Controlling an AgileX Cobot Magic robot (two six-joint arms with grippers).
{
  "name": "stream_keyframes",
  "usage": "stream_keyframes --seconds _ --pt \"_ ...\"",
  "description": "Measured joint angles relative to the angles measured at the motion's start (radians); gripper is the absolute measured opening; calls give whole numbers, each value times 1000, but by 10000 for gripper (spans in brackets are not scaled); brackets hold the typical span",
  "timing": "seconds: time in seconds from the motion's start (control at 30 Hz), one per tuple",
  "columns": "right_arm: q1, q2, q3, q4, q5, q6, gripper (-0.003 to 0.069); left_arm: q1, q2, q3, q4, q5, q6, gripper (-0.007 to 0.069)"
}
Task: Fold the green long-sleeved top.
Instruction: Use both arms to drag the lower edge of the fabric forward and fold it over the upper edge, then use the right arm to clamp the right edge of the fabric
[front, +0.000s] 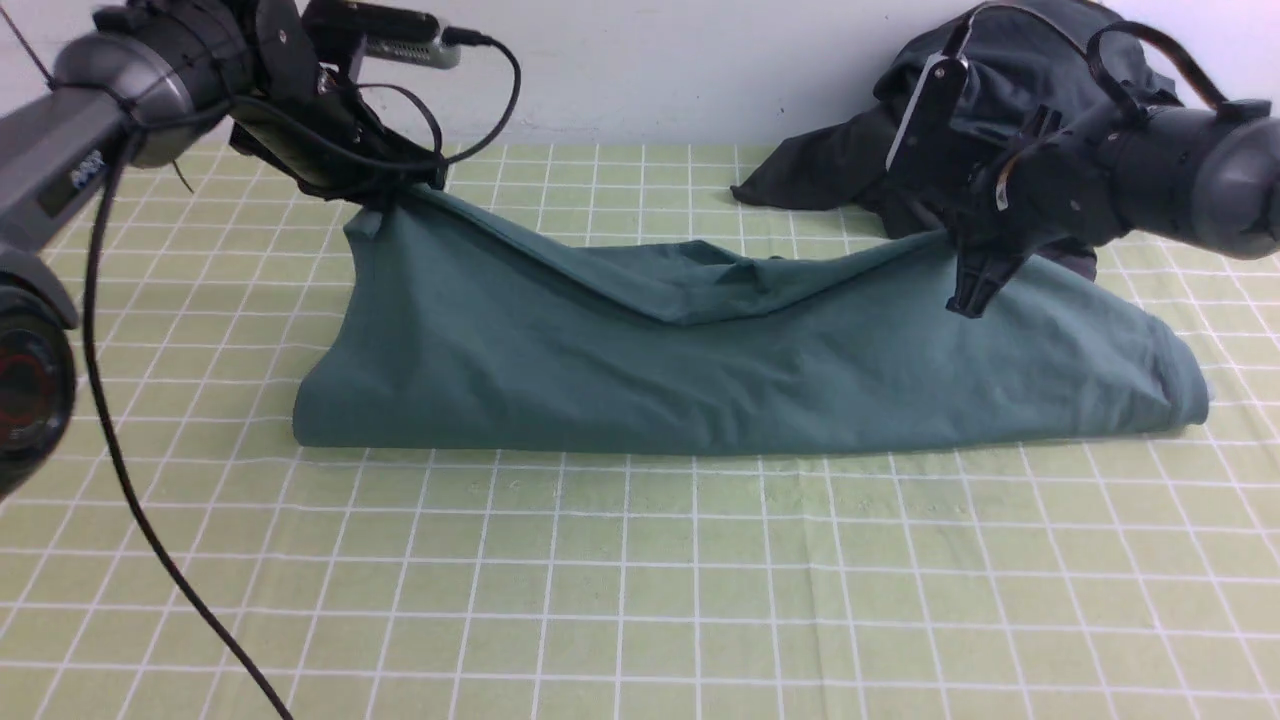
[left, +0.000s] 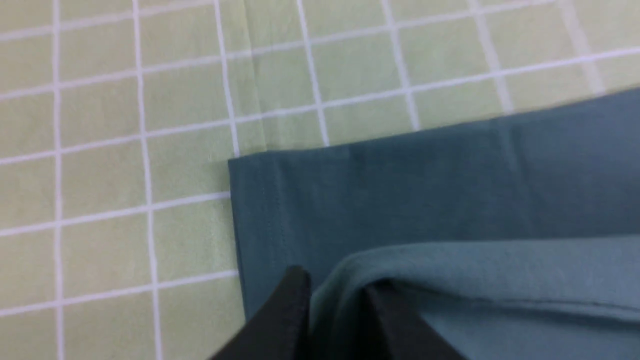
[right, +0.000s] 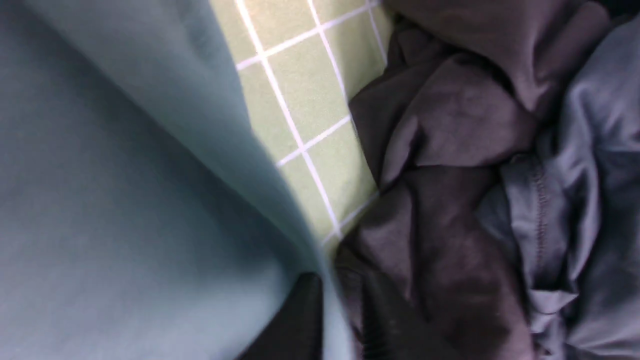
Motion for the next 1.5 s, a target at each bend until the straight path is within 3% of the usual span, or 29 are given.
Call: stream_keyframes --seconds 0.2,0.3,0.4,0.47,0.5,0.57,0.6,0.63,0.7,0.73,0.9,0.93,0.97,1.07,1.17,1.23,1.33,1.37,1.43,1.5 --pt "-35 -13 -8 -56 108 263 313 25 119 -190 99 106 -134 395" --pt "-31 -37 -8 -28 184 406 309 34 115 -234 143 132 -165 433" --pt "-4 -57 -9 90 212 417 237 34 105 -252 143 172 -161 428" --pt "41 -57 -9 316 215 256 87 33 94 -260 89 239 -108 374" --pt "61 -51 -9 393 214 158 52 33 91 -261 69 265 -88 345" --pt "79 -34 -9 506 205 52 20 33 89 -262 13 311 -36 290" --pt "104 1 -9 646 175 -134 -1 33 89 -262 -62 377 29 190" --pt "106 12 -9 678 170 -153 -3 33 89 -262 -81 382 46 178" --pt "117 91 -9 869 67 -370 -11 29 89 -262 -190 413 143 50" --pt "117 115 -9 921 14 -422 -12 28 89 -262 -219 415 162 31" --pt "116 227 -39 1256 -510 -612 -13 21 89 -262 -305 415 197 -3" --pt "116 233 -48 1288 -529 -615 -13 20 89 -262 -305 415 197 -3" --pt "105 250 -91 1409 -639 -646 -13 17 91 -262 -305 415 200 -3" --pt "66 249 -153 1583 -663 -737 -13 11 109 -263 -301 415 202 -3" --pt "20 221 -177 1748 -475 -872 -13 3 135 -263 -300 415 198 -3" --pt "-6 201 -184 1772 -238 -918 -13 -3 150 -263 -300 415 196 -3" --pt "-6 194 -221 1655 142 -925 -10 -17 166 -263 -307 415 195 -3" --pt "-1 195 -223 1641 184 -916 -10 -18 168 -263 -307 415 195 -3" --pt "43 217 -256 1448 324 -835 -10 -35 180 -263 -316 415 195 -3" --pt "81 258 -277 1281 321 -770 -10 -52 191 -263 -321 414 195 -3"
